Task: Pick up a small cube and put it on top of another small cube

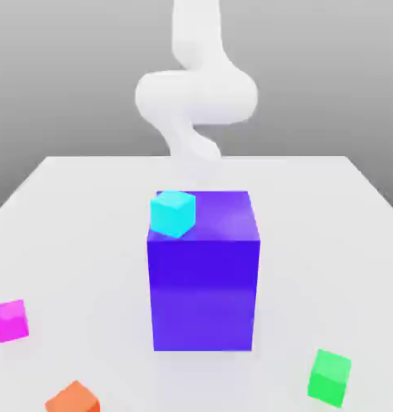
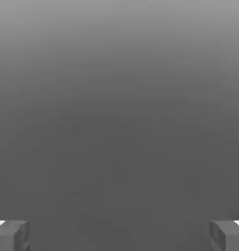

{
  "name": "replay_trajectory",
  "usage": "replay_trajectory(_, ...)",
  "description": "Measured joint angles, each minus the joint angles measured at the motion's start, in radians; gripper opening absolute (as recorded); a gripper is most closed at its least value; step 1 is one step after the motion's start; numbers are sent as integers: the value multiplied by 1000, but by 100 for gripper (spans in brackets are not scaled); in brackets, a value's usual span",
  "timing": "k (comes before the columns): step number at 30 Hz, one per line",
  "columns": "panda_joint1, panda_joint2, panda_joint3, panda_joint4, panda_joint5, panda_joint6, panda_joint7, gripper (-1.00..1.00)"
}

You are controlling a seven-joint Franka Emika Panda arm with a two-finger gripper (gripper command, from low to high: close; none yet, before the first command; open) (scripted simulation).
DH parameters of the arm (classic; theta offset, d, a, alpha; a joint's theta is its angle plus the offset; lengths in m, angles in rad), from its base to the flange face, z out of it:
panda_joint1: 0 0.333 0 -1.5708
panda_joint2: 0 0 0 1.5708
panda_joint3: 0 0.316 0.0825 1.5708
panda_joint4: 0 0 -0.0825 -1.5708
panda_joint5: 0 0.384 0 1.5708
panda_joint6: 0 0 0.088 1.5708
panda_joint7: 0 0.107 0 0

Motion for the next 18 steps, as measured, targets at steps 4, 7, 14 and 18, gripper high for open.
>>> replay_trajectory(4, -96, 151, -14, -32, -48, 64, 92, 0)
replay_trajectory(7, -160, 261, -35, -54, -78, 110, 154, 0)
replay_trajectory(14, -283, 514, -116, -107, -107, 218, 270, 0)
replay_trajectory(18, -356, 659, -172, -139, -75, 283, 301, 0)
